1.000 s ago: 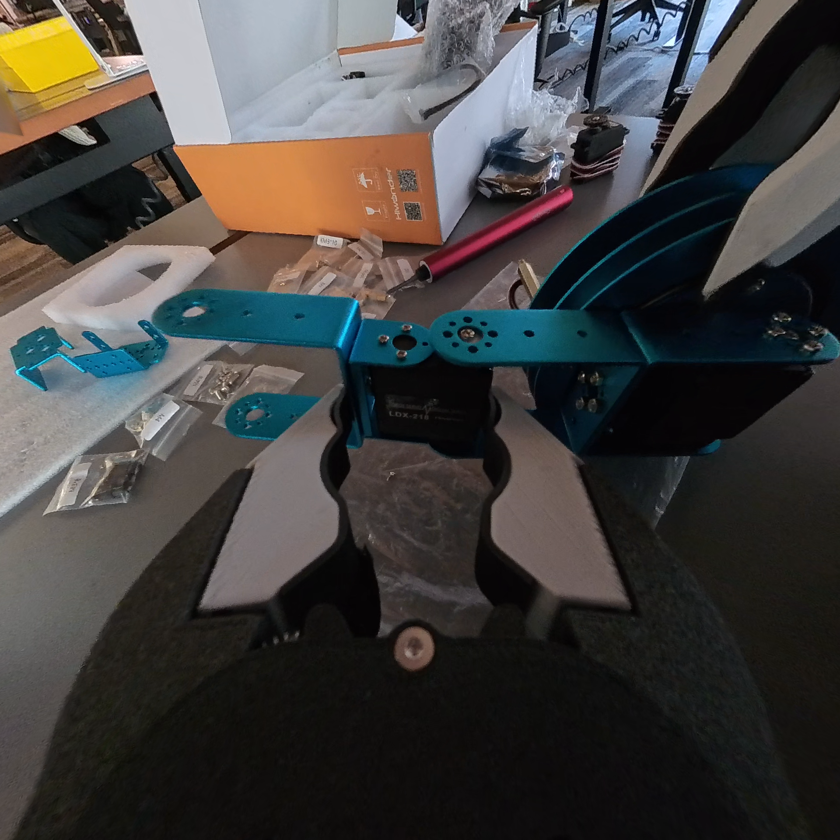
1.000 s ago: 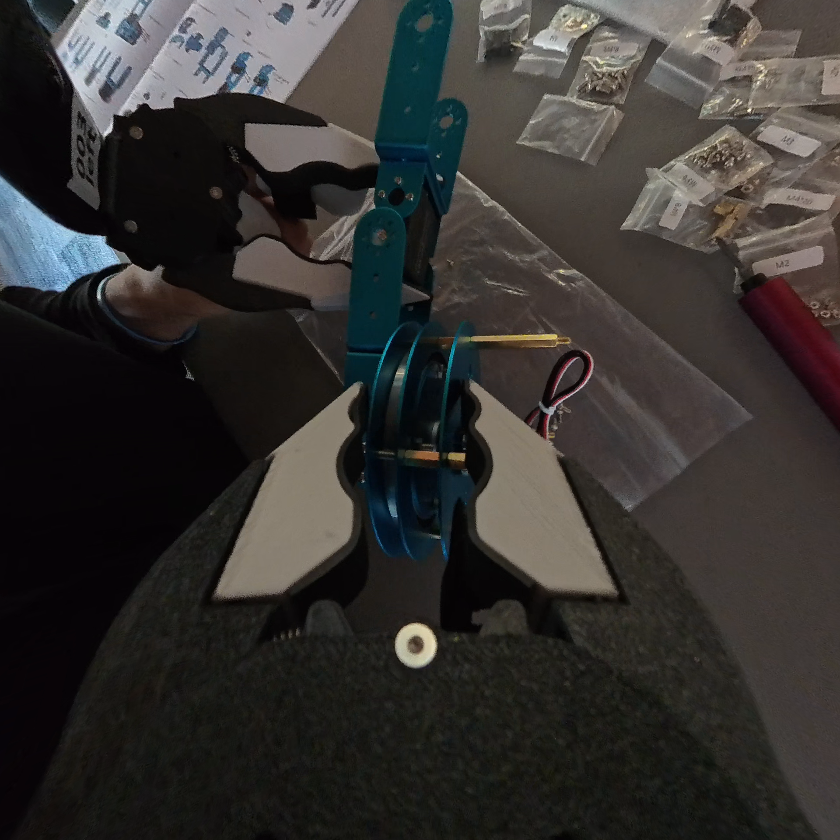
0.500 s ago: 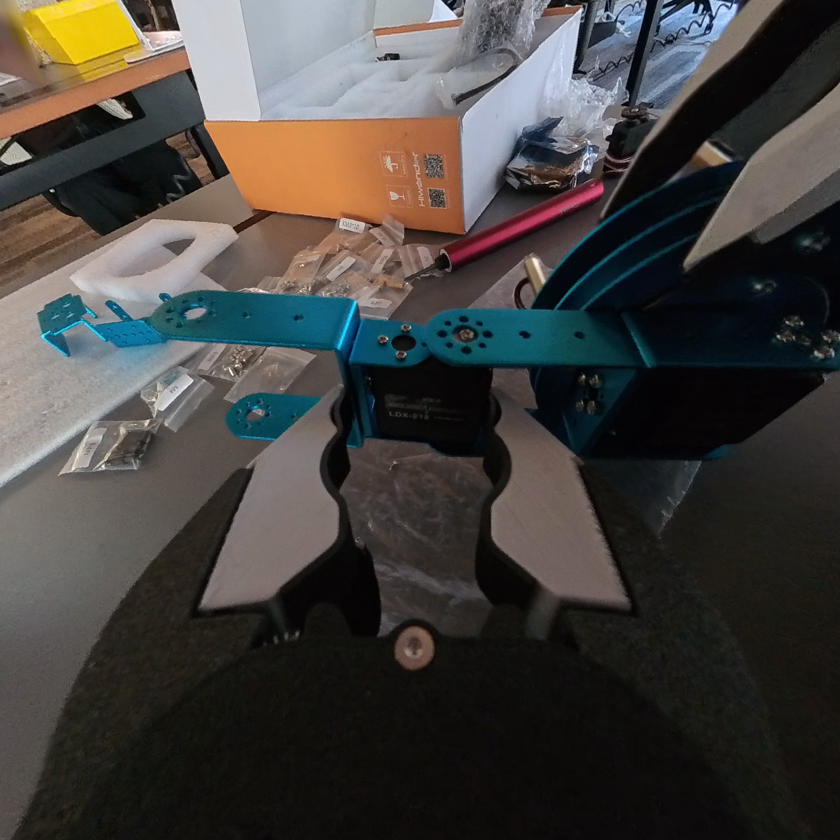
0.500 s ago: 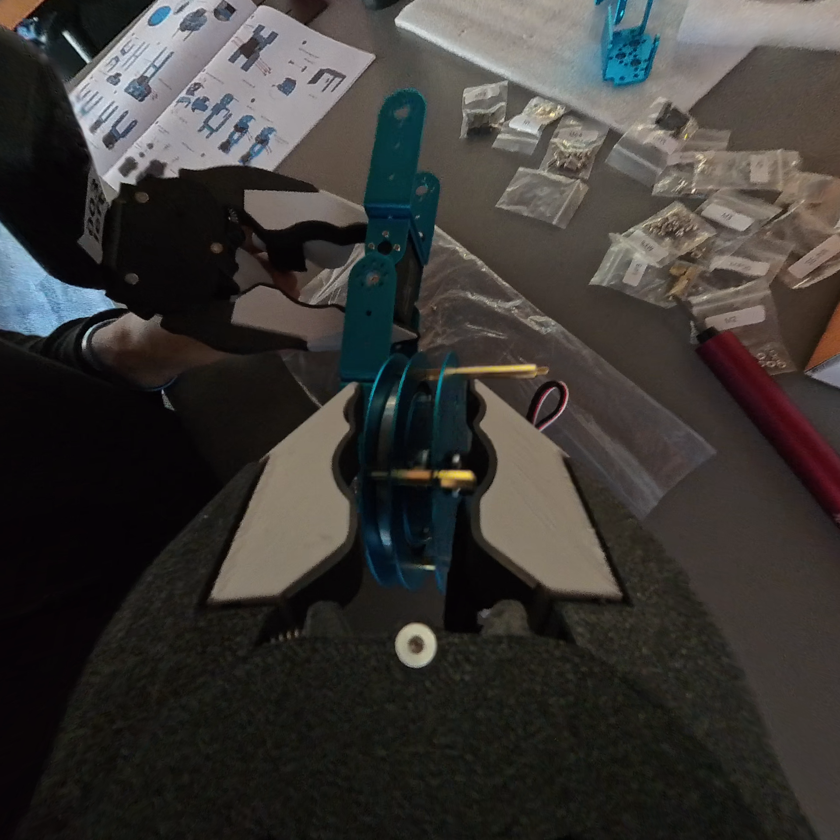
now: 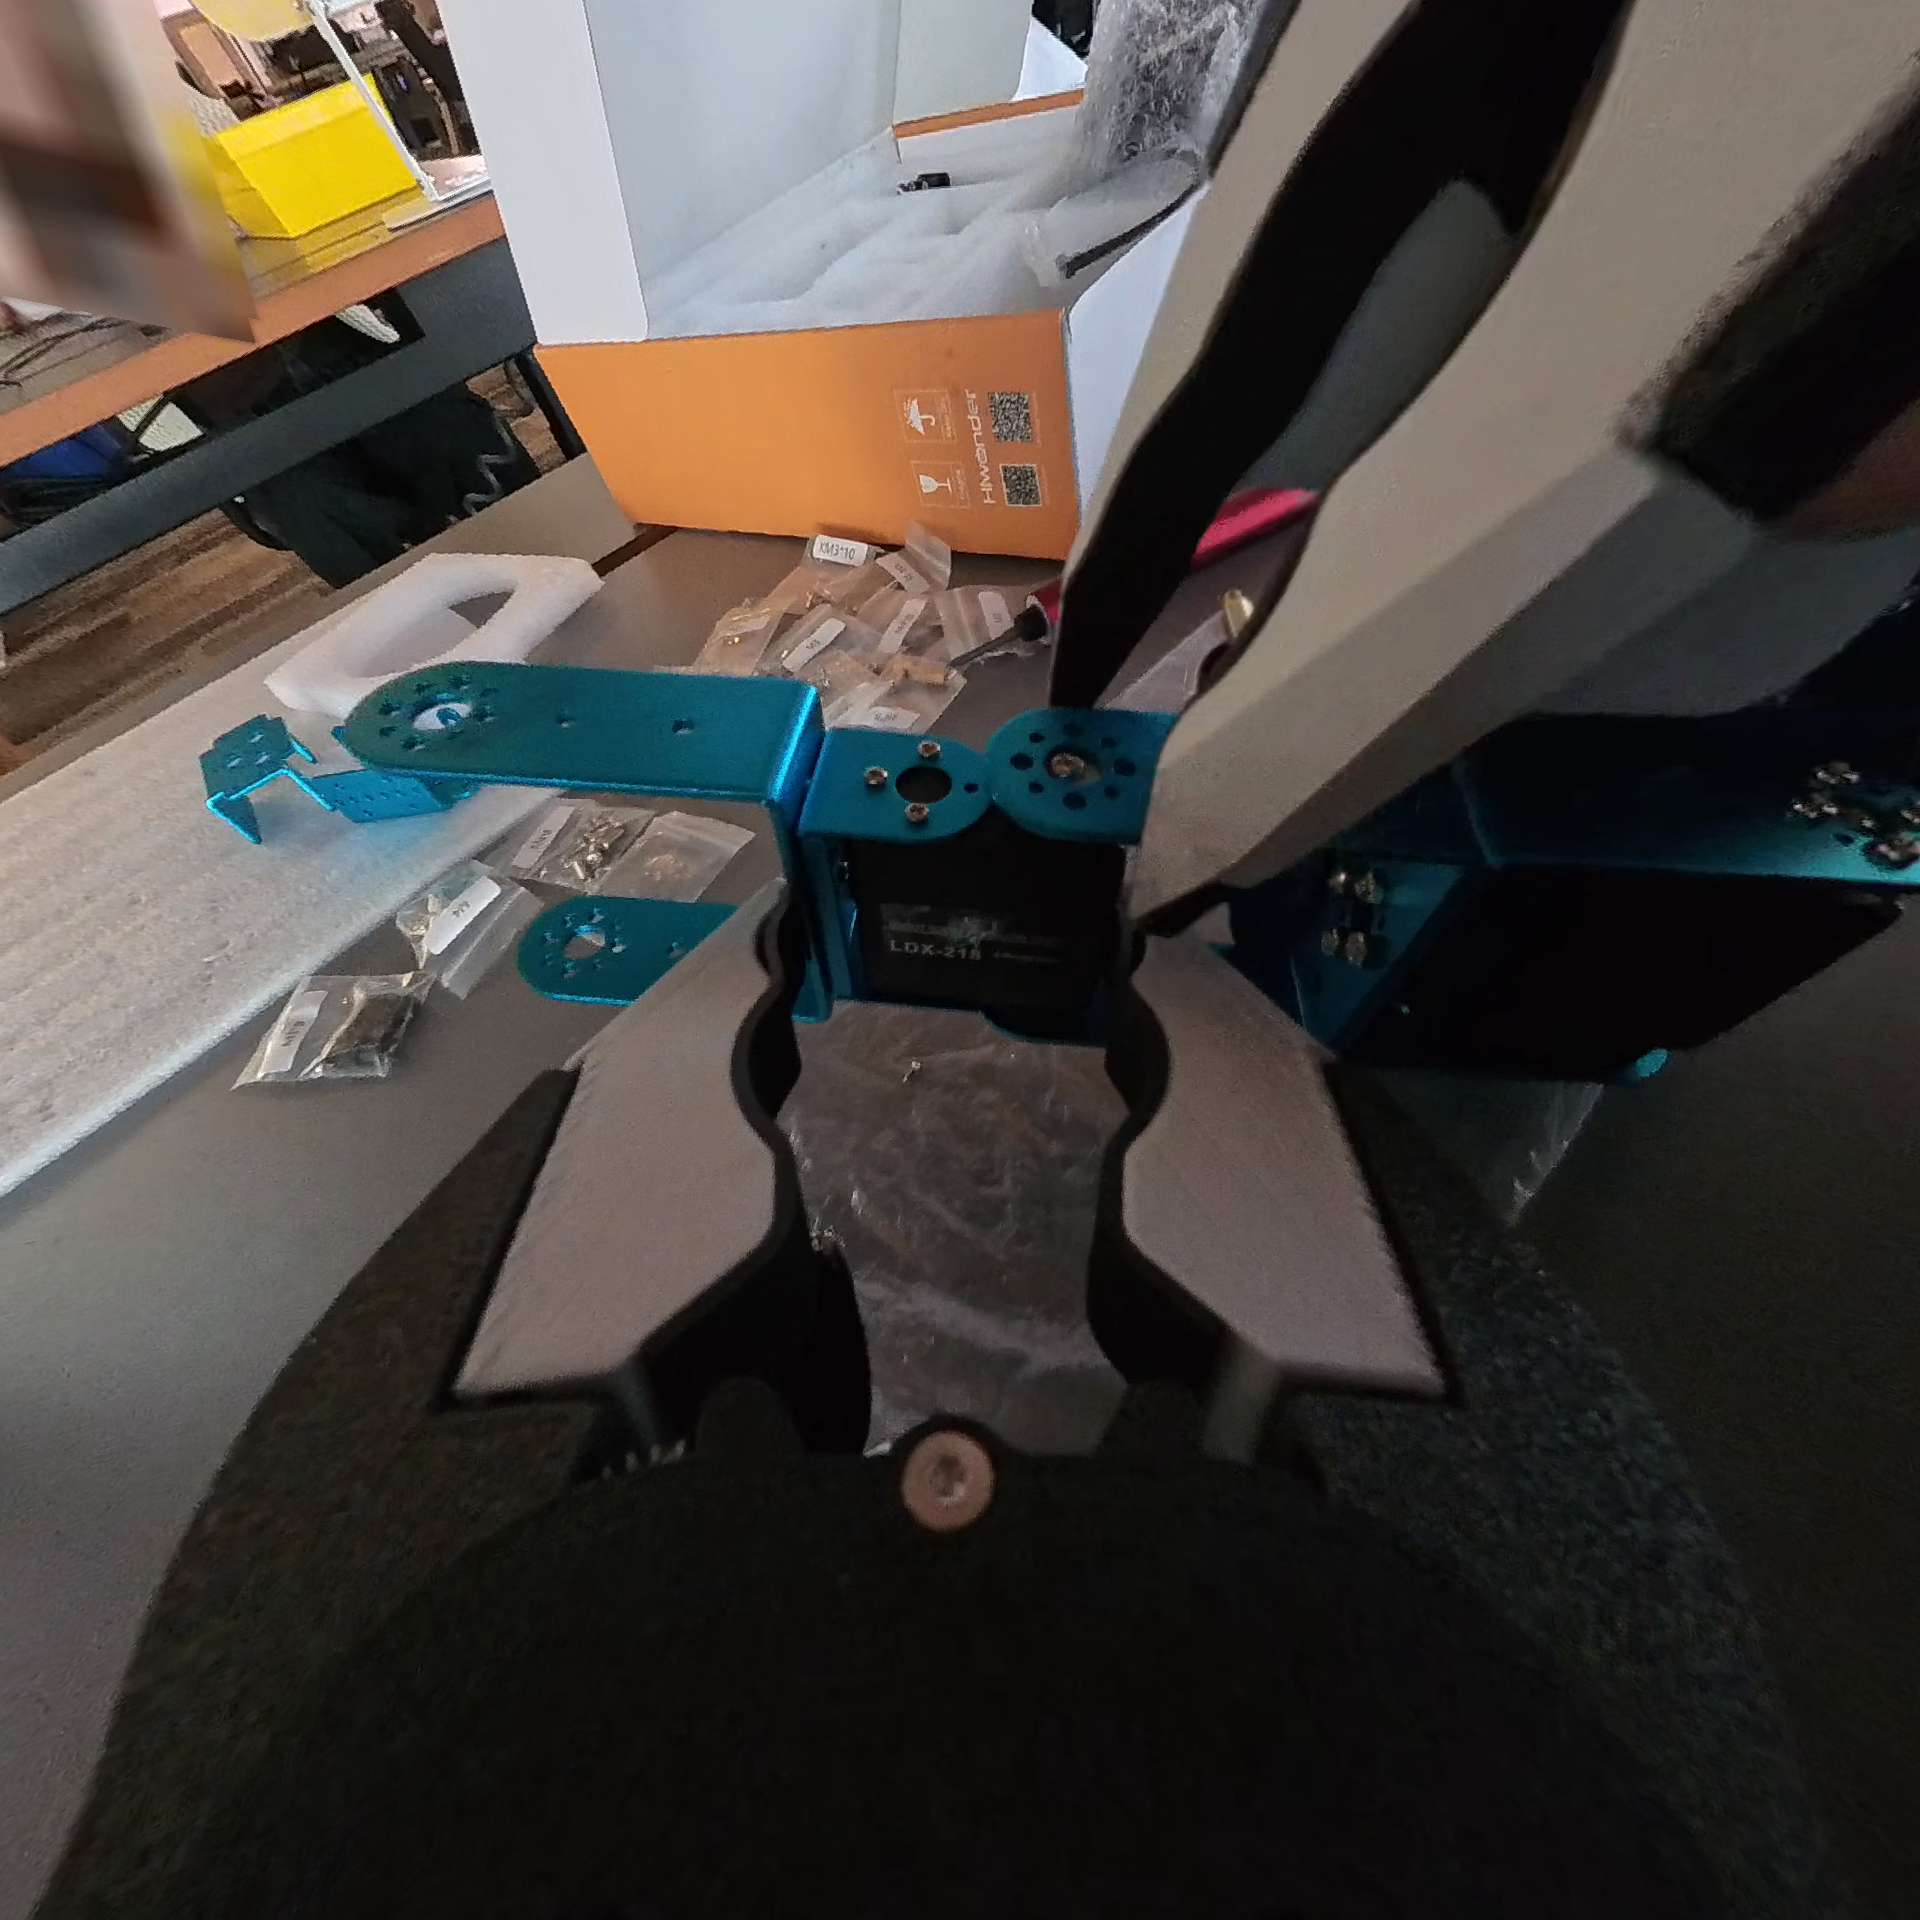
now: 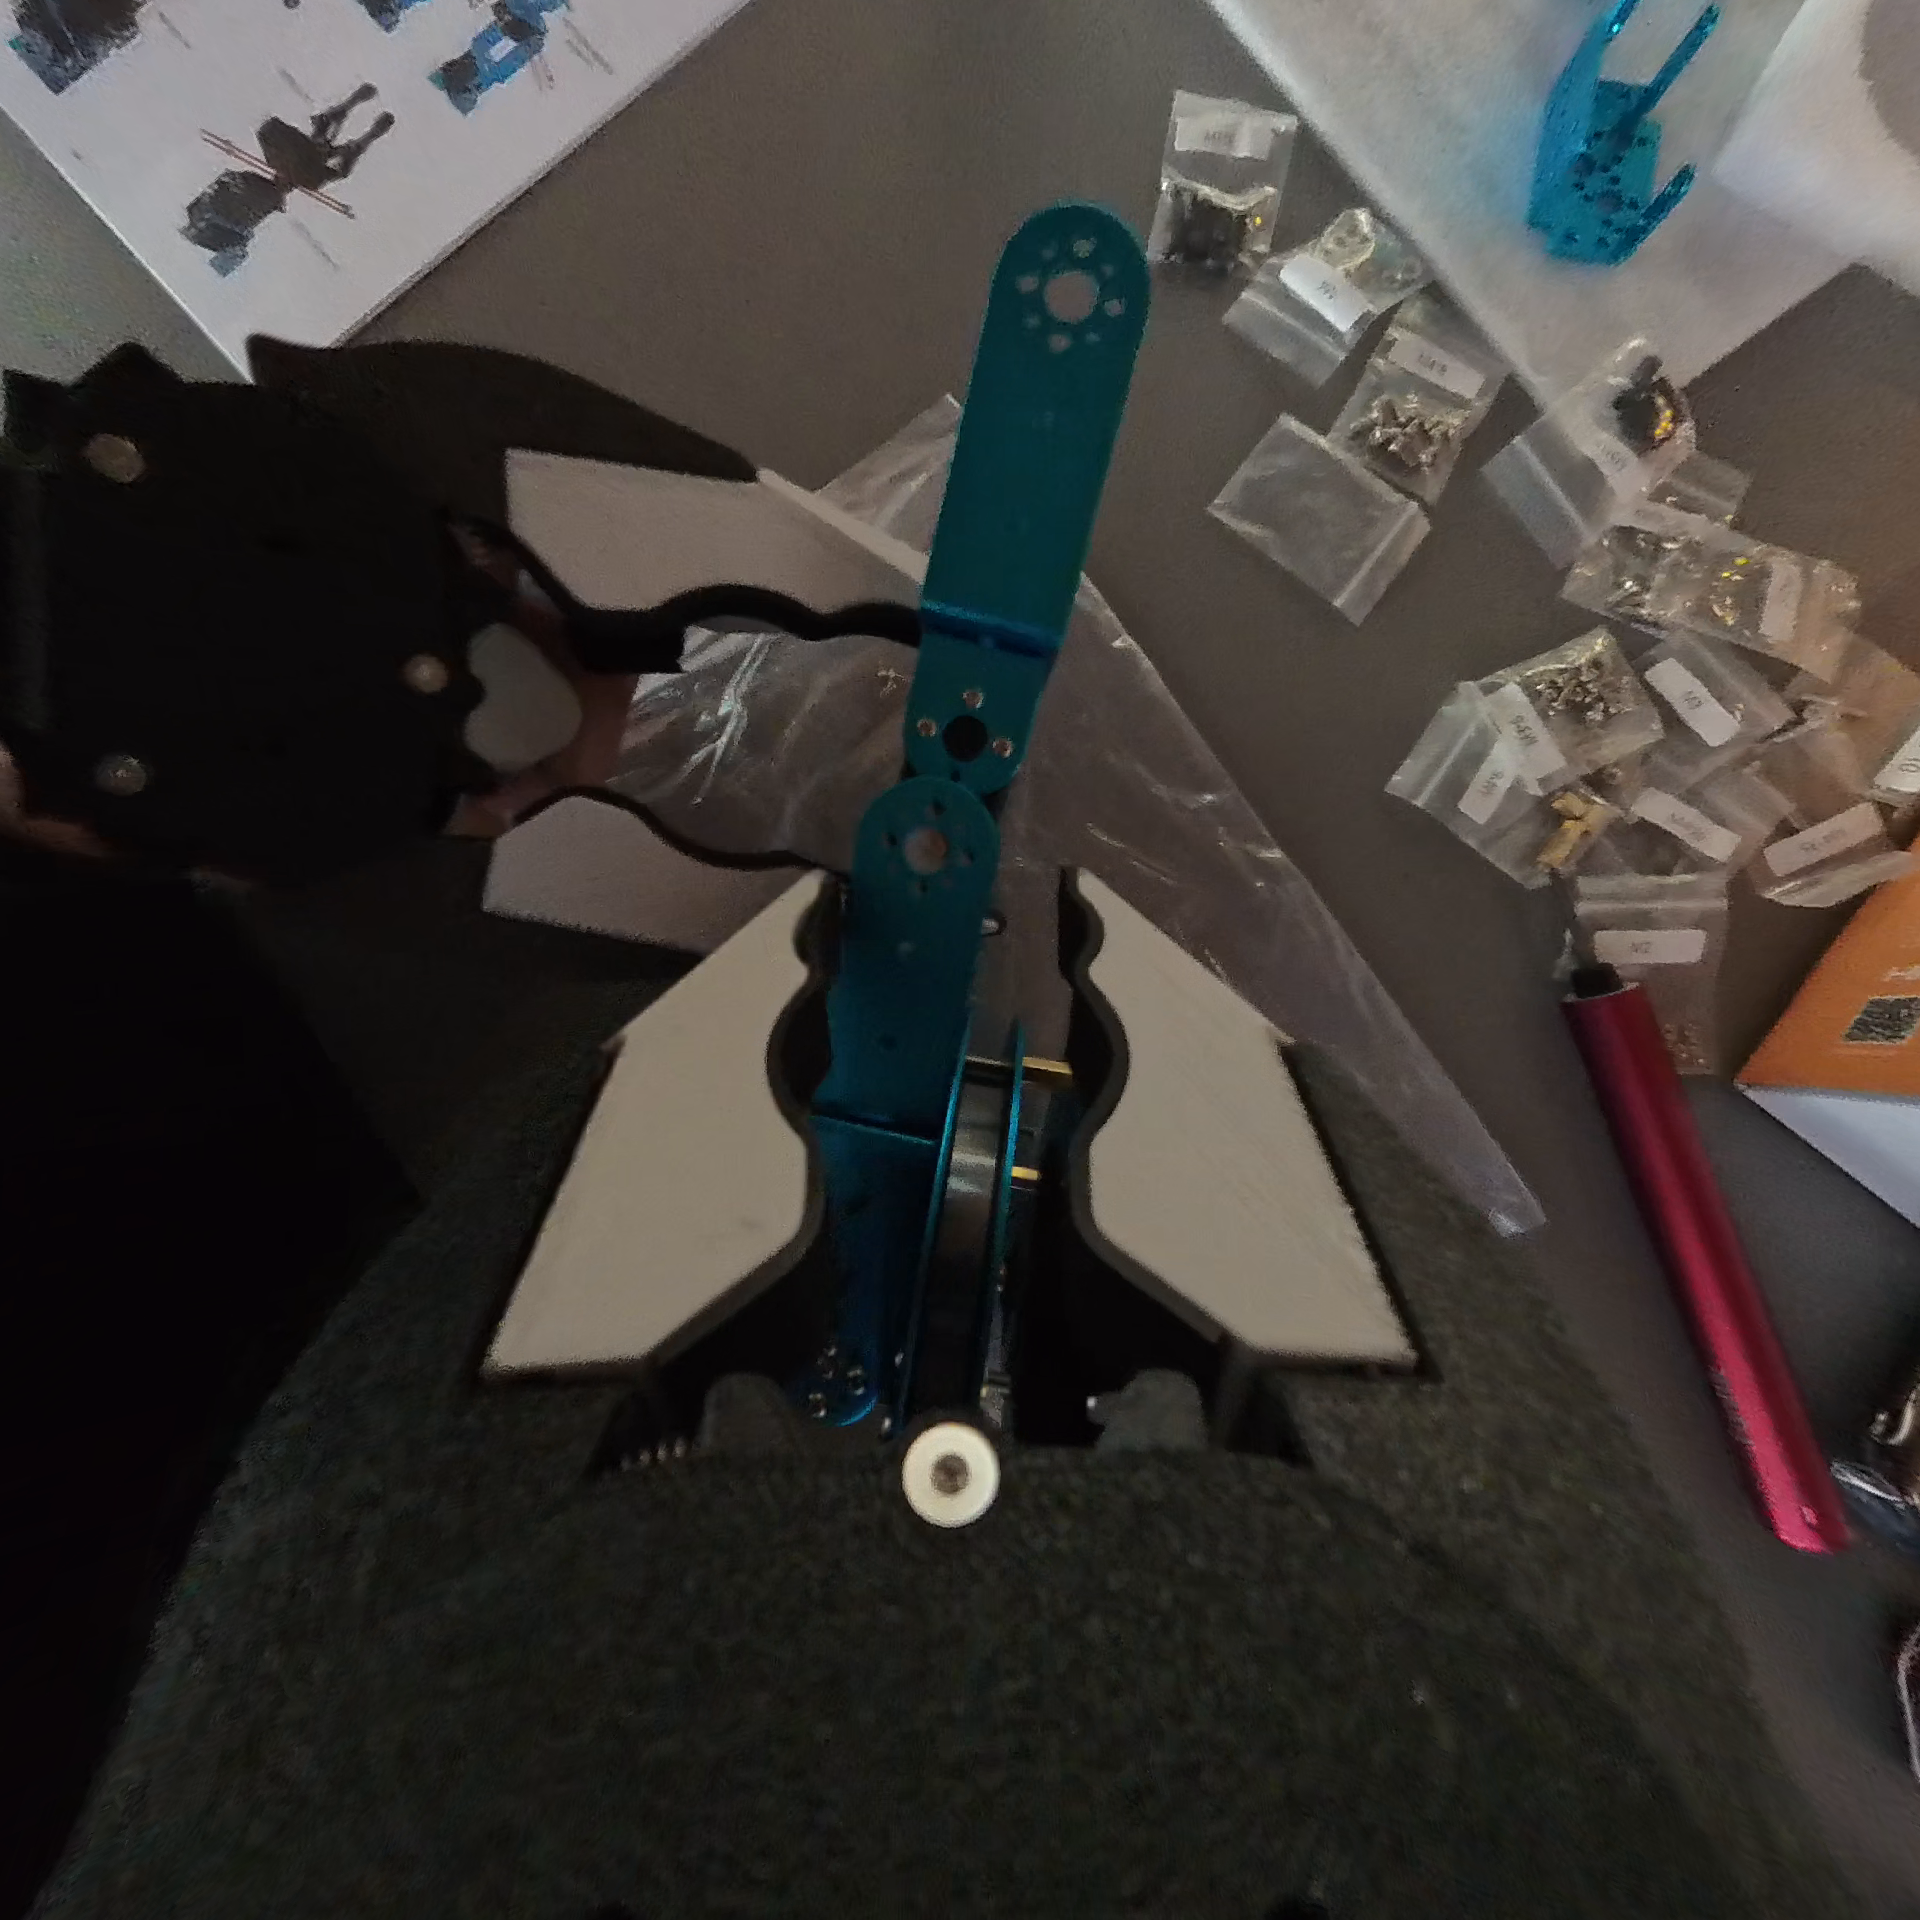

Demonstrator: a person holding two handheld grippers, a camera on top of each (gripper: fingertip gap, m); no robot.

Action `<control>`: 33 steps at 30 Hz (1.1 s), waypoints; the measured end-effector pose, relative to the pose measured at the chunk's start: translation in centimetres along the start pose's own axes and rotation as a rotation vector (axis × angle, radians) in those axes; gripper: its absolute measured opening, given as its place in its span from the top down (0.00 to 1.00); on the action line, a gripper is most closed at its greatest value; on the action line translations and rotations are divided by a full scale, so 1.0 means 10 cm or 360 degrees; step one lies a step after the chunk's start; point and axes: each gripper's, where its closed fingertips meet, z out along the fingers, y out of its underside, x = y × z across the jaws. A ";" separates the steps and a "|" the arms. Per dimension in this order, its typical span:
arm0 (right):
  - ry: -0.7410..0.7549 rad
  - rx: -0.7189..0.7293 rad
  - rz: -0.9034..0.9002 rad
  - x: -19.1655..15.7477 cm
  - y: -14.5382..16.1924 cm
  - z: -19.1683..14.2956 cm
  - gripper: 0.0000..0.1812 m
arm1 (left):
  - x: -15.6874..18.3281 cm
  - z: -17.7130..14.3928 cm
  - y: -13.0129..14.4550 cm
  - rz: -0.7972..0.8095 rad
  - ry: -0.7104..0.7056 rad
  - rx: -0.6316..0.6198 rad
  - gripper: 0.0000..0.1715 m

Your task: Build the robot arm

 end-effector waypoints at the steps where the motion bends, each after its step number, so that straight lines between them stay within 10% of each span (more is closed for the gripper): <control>1: 0.0005 -0.0002 0.0015 0.00 0.00 0.01 0.77 | 0.00 -0.01 0.01 0.0006 -0.0005 -0.0003 0.67; 12: -0.0003 0.0115 0.0051 -0.09 -0.16 -0.12 0.80 | 0.02 -0.05 -0.01 -0.0013 -0.0024 0.0027 0.67; 20: 0.0171 0.0390 0.0292 0.67 0.44 -0.93 0.83 | 0.03 -0.07 -0.01 0.0015 -0.0026 0.0041 0.67; 25: 0.0058 0.0232 0.0274 0.88 1.06 -0.56 0.83 | 0.03 -0.08 0.00 0.0059 -0.0033 0.0053 0.67; 33: -0.0105 0.0166 0.0016 1.18 1.24 -0.13 0.84 | 0.07 -0.13 -0.06 0.0192 -0.0038 0.0145 0.67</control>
